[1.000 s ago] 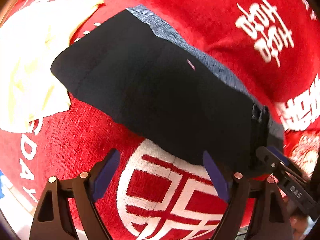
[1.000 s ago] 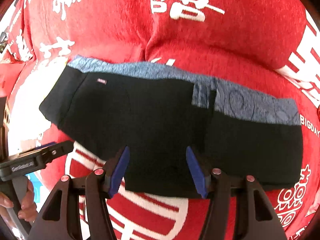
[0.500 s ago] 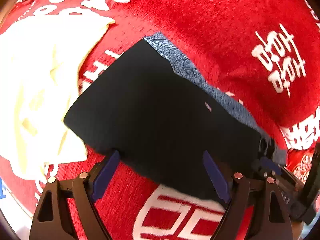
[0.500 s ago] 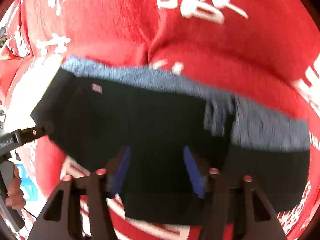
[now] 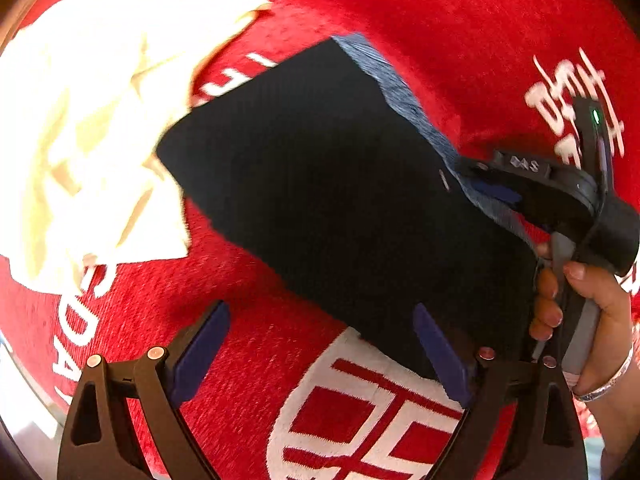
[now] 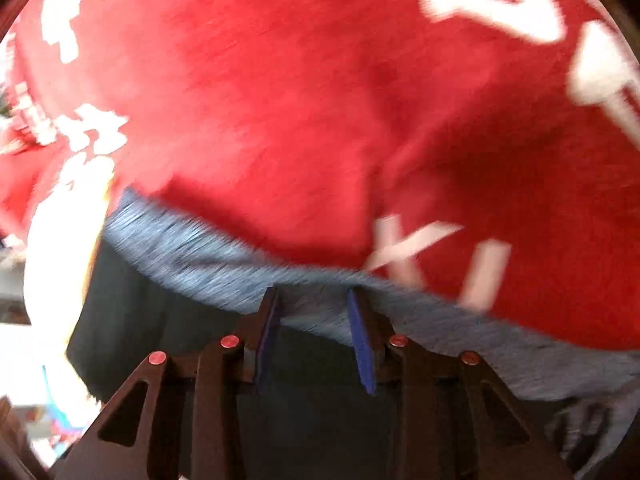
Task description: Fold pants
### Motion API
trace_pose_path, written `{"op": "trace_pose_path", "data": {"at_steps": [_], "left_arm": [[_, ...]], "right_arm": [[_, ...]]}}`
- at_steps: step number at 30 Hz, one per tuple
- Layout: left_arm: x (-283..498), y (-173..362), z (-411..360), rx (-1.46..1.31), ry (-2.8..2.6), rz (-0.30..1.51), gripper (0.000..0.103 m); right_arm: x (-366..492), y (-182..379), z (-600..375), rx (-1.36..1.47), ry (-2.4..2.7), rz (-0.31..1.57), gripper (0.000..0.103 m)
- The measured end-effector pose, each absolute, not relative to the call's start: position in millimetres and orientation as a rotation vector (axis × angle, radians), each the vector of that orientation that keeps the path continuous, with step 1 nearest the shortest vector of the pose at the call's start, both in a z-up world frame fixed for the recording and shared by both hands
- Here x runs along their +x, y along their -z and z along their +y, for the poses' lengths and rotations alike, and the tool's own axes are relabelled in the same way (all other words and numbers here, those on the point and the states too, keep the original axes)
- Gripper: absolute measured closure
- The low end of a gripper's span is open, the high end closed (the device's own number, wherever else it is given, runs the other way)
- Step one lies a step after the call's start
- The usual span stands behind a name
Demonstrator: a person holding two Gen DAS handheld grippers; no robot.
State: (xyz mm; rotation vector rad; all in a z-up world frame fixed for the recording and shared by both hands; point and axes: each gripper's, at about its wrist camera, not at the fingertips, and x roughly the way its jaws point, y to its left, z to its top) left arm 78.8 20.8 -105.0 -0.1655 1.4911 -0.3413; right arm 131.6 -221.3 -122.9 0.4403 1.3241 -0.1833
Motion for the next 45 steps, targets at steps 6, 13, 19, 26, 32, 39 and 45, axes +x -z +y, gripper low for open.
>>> {"op": "trace_pose_path", "data": {"at_steps": [6,13,19,26,32,39,45], "left_arm": [[86,100,31,-0.24,0.33,1.475,0.01],[90,106,31,-0.299,0.371,1.483,0.01],[84,114,48,-0.394,0.395,1.463,0.01],[93,123,56,-0.619,0.515,1.433,0.01],[94,129,73,-0.746,0.52,1.365,0.01],[102,115,68,-0.707,0.515,1.303,0.01],[117,130,44,-0.647,0.496,1.312,0.01]], "right_arm": [[94,86,-229,0.411,0.154,1.318,0.056],[-12,62,-212,0.272,0.156,1.375,0.042],[-57,83,-217,0.304,0.193,1.416,0.042],[-55,87,-215,0.328,0.197,1.41,0.037],[-49,82,-216,0.303,0.182,1.408,0.037],[-49,82,-208,0.28,0.181,1.408,0.037],[-48,82,-210,0.287,0.181,1.407,0.037]]}}
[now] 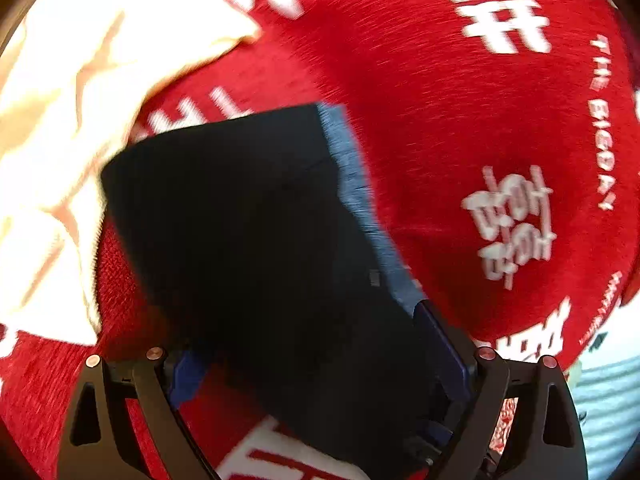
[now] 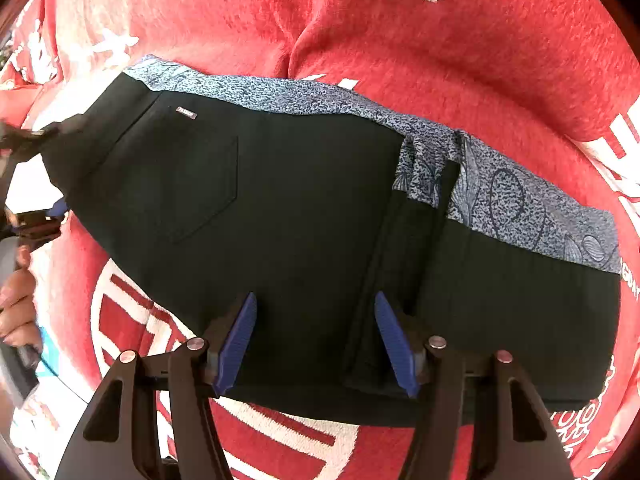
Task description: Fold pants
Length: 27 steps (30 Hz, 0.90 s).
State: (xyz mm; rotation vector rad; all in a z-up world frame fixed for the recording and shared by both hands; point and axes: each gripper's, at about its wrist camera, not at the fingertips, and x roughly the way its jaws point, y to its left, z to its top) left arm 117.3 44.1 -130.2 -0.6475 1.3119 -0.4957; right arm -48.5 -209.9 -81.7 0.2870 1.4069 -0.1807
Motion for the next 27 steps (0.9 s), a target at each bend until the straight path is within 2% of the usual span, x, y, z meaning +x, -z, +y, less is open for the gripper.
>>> {"op": "trace_pose_path", "data": {"at_steps": [2,5,6,7,8,9,10,18,20,24,27], "left_arm": [[122,128,40,-0.653,0.476,1.298,0.007],[123,124,30,-0.589,0.405,1.307,0.007],[122,120,23,-0.532,0.371,1.308,0.015],[121,117,19,-0.476,0.338,1.307,0.032],[120,115,12,-0.409,0.306,1.306,0.043],[119,113,6,-0.321,0.274,1.306,0.063],[119,112,4,-0.273,0.272,1.305,0.068],[74,70,-52,0.223,0.352,1.063,0.071],[62,66,-66,0.314,0.38,1.009,0.072],[57,62,-80,0.394,0.404,0.962,0.072],[60,61,-80,0.394,0.405,0.963,0.071]], "right_arm": [[-48,82,-209,0.281,0.182,1.407,0.037],[-48,81,-209,0.28,0.184,1.403,0.037],[-48,81,-209,0.281,0.185,1.404,0.037],[-47,79,-209,0.286,0.186,1.405,0.037],[-46,78,-211,0.296,0.188,1.405,0.037],[-46,75,-213,0.311,0.188,1.404,0.037],[-45,72,-216,0.33,0.189,1.401,0.037],[-10,31,-236,0.461,0.124,1.375,0.036],[15,19,-235,0.473,0.061,1.383,0.031],[81,-4,-216,0.478,-0.106,1.407,0.022],[128,-8,-188,0.44,-0.218,1.482,0.022]]}}
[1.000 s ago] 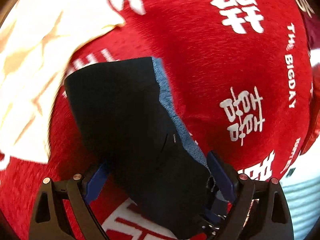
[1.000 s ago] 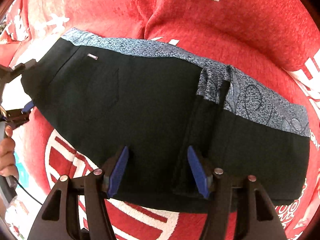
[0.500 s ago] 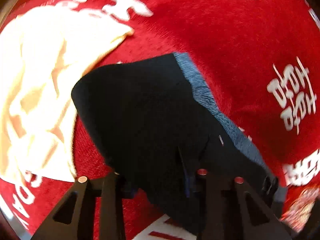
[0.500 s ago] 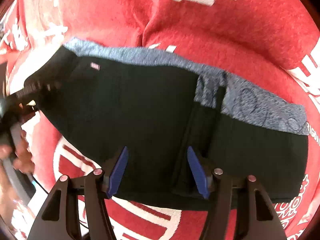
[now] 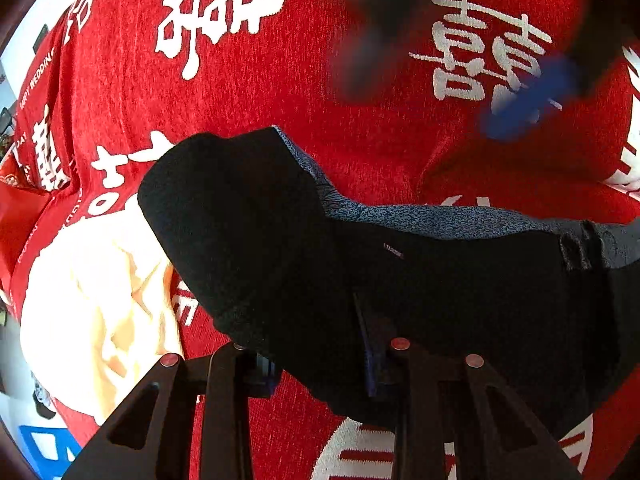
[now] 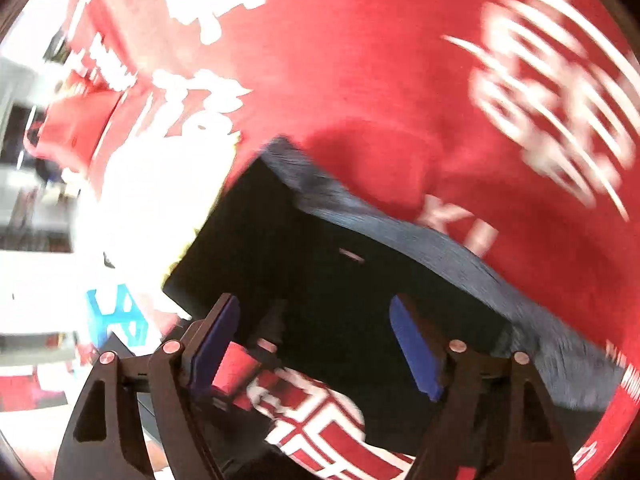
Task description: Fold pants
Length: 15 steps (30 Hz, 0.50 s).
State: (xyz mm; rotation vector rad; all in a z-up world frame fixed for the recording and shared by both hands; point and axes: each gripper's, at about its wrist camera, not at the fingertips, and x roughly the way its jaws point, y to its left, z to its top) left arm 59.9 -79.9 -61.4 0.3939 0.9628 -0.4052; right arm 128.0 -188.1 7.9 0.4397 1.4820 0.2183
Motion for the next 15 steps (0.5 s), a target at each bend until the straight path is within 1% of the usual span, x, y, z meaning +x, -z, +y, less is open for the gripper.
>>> {"op": "trace_pose_path", "data": {"at_steps": [3,7,11,14,15], "left_arm": [[57,62,-76,0.404,0.402,0.957,0.071],[50,62,-79,0.425,0.399,0.936,0.071],[41,60,-91,0.487,0.402,0.889,0.071],[37,59,-96,0.51,0.402,0.874,0.071],[36,57,-98,0.511,0.407,0.873,0.071]], "right_arm": [[168,-1,-148,0.34,-0.313,1.574,0.022],[190,16,-108,0.254,-0.373,1.665,0.022],[199,34,-87,0.192,-0.387,1.749,0.022],[194,39,-79,0.099,-0.378,1.775,0.022],[191,40,-78,0.066,-0.372,1.776,0.027]]}}
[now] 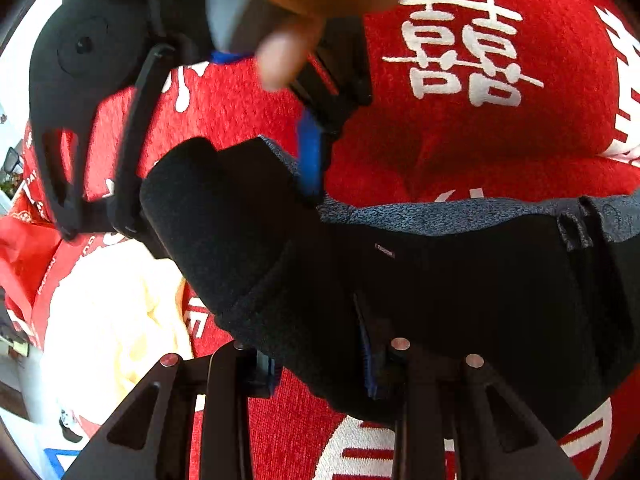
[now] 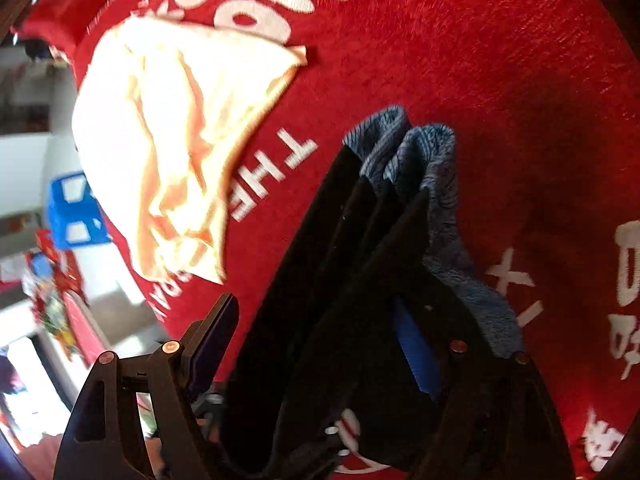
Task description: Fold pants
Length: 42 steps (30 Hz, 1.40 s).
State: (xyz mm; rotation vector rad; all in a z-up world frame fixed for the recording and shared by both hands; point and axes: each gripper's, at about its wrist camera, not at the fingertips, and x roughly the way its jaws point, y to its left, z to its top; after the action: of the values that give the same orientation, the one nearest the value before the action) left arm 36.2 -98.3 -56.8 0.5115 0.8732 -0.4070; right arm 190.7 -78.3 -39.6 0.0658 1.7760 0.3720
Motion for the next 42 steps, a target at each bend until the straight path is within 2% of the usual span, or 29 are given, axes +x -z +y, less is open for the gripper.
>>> {"op": "trace_pose_path", "data": {"at_steps": [1,2,3,4,19,27,35,42], "left_arm": [[36,55,-100,0.512,0.413,0.876,0.071],[32,55,-98,0.511,0.421,0.881,0.071],[28,52,-99,0.511,0.434,0.882,0.071],[25,49,-101,0.517,0.446,0.872,0.071],[-44,-23,-162,0.535,0.643,0.806,0.071],[-100,-51,-218,0.575,0.783,0.793,0.071],[-164,-38,-288,0.694,0.91,0.808,0.071],[-205,2,-332,0.818,0.964,0.836,0.071]], "right_arm": [[187,39,-80,0.047,-0.363,1.772,0.036],[183,38,-85,0.056,-0.359,1.763,0.064],[179,35,-92,0.082,-0.355,1.753,0.078],[177,31,-102,0.118,-0.346,1.729,0.08],[65,-51,-245,0.519,-0.326,1.395,0.084],[-18,-71,-327,0.691,-0.283,1.245,0.084],[-113,-58,-406,0.867,-0.2,1.134,0.084],[-181,-11,-458,0.999,-0.11,1.115,0.084]]}}
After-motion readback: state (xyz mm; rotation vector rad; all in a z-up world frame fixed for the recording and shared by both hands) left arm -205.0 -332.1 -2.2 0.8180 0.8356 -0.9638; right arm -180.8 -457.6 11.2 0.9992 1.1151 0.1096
